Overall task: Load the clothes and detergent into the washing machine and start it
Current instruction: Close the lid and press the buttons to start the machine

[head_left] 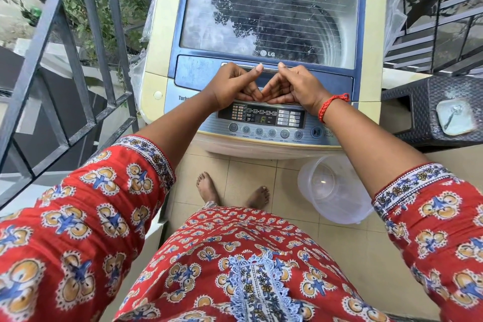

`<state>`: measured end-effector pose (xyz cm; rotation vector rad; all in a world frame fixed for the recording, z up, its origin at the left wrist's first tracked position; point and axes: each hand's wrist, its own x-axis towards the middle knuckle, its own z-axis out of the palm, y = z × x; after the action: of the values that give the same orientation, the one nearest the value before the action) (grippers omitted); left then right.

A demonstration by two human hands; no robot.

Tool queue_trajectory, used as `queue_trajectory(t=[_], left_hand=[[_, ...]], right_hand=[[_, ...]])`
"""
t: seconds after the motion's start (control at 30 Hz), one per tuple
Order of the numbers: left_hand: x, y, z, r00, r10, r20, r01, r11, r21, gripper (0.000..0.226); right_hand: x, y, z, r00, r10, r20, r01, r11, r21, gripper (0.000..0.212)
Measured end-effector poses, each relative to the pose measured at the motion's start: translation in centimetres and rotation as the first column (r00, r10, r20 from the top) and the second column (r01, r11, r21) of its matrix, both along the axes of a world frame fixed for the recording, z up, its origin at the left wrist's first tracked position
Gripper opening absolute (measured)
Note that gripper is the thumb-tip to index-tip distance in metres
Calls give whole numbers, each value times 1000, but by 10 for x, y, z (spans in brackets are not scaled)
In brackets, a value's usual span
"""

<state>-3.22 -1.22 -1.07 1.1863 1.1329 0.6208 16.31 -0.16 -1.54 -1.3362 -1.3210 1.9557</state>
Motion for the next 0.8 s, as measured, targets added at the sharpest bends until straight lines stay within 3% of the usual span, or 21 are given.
queue_trajectory(t=[0.8], left_hand=[[0, 3, -5, 1000, 4, -8, -4, 1000, -15, 52]], right_hand=[[2, 3, -6, 1000, 10, -18, -10, 1000, -1, 62]])
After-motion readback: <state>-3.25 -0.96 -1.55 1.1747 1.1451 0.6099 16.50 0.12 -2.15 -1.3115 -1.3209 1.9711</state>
